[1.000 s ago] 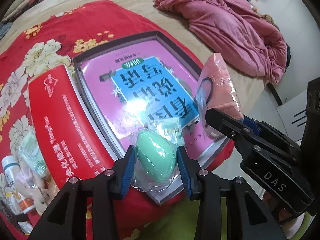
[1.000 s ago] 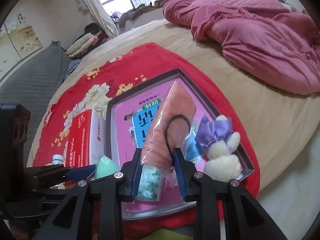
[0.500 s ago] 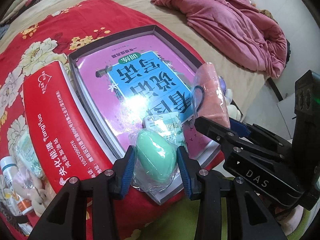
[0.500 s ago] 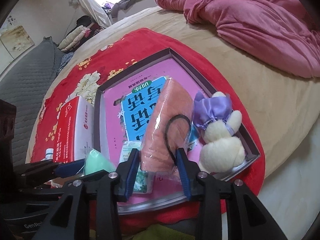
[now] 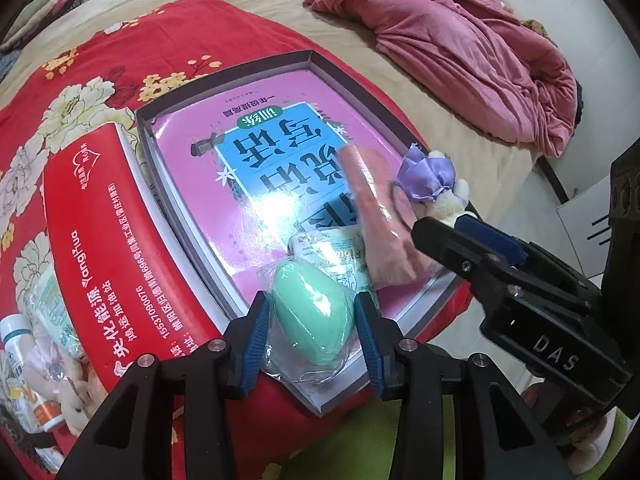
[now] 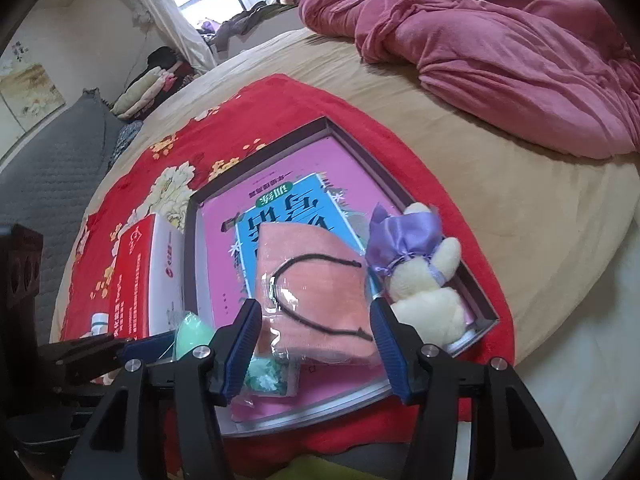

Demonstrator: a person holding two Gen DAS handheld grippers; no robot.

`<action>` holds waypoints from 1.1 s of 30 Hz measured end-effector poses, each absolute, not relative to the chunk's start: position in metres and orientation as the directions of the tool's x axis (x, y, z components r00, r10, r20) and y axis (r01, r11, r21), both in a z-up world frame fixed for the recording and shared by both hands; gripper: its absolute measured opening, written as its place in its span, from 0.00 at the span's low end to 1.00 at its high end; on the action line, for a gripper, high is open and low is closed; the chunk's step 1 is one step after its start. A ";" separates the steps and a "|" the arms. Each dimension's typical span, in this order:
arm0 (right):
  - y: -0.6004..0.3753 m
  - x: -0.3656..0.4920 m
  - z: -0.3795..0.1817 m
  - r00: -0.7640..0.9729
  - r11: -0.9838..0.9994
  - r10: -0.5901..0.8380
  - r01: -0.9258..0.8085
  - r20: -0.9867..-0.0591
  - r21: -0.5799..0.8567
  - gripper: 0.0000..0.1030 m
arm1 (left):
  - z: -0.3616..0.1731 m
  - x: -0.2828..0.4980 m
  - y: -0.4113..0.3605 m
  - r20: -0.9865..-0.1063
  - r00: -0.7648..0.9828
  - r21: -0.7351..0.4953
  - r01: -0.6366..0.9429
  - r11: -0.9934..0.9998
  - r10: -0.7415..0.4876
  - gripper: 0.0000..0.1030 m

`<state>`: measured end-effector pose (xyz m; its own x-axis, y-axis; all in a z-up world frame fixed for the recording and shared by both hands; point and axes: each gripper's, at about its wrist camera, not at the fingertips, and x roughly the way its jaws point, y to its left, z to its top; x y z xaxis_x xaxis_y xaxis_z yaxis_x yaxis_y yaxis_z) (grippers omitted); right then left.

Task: Organize soft objects
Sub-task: 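Carry the towel and sponge to the pink tray and lower them onto the book, then open the right tool to release the towel while the left tool releases the sponge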

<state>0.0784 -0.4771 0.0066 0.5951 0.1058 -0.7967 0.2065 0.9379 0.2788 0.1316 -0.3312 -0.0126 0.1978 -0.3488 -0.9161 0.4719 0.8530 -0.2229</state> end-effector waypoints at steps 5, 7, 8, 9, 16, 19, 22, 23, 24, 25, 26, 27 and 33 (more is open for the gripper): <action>-0.483 0.075 0.008 0.600 0.932 0.092 0.229 -0.795 0.281 0.54 | -0.013 0.130 -0.334 -0.917 0.200 -0.214 0.482 0.850 -0.344 0.47; -0.485 0.074 0.008 0.601 0.930 0.088 0.235 -0.794 0.281 0.54 | -0.014 0.129 -0.336 -0.917 0.198 -0.216 0.486 0.847 -0.347 0.49; -0.486 0.073 0.009 0.604 0.928 0.085 0.241 -0.793 0.283 0.54 | -0.014 0.129 -0.336 -0.916 0.199 -0.214 0.489 0.846 -0.347 0.50; -0.487 0.073 0.010 0.606 0.927 0.083 0.245 -0.791 0.285 0.54 | -0.014 0.128 -0.337 -0.916 0.200 -0.212 0.492 0.844 -0.347 0.50; -0.489 0.072 0.013 0.614 0.926 0.077 0.249 -0.786 0.285 0.54 | -0.014 0.129 -0.339 -0.912 0.199 -0.220 0.501 0.837 -0.359 0.57; -0.489 0.072 0.014 0.618 0.925 0.075 0.251 -0.783 0.286 0.54 | -0.013 0.129 -0.339 -0.908 0.203 -0.224 0.501 0.836 -0.366 0.64; -0.491 0.070 0.017 0.624 0.922 0.072 0.255 -0.778 0.290 0.54 | -0.012 0.130 -0.338 -0.904 0.200 -0.238 0.496 0.835 -0.377 0.65; -0.492 0.070 0.017 0.625 0.922 0.069 0.258 -0.778 0.289 0.54 | -0.011 0.130 -0.337 -0.902 0.203 -0.243 0.492 0.836 -0.381 0.66; -0.492 0.070 0.017 0.625 0.922 0.069 0.259 -0.778 0.289 0.54 | -0.010 0.130 -0.336 -0.901 0.205 -0.245 0.489 0.837 -0.383 0.66; -0.493 0.069 0.017 0.625 0.921 0.069 0.259 -0.777 0.290 0.54 | -0.009 0.130 -0.335 -0.900 0.210 -0.243 0.487 0.839 -0.382 0.66; -0.493 0.069 0.018 0.627 0.920 0.068 0.261 -0.776 0.291 0.54 | -0.008 0.130 -0.335 -0.900 0.214 -0.240 0.486 0.840 -0.380 0.67; -0.493 0.068 0.018 0.628 0.920 0.067 0.262 -0.775 0.292 0.54 | -0.007 0.130 -0.334 -0.899 0.218 -0.237 0.487 0.841 -0.380 0.68; -0.494 0.068 0.022 0.634 0.919 0.058 0.268 -0.771 0.289 0.55 | 0.000 0.129 -0.329 -0.895 0.247 -0.218 0.485 0.847 -0.372 0.74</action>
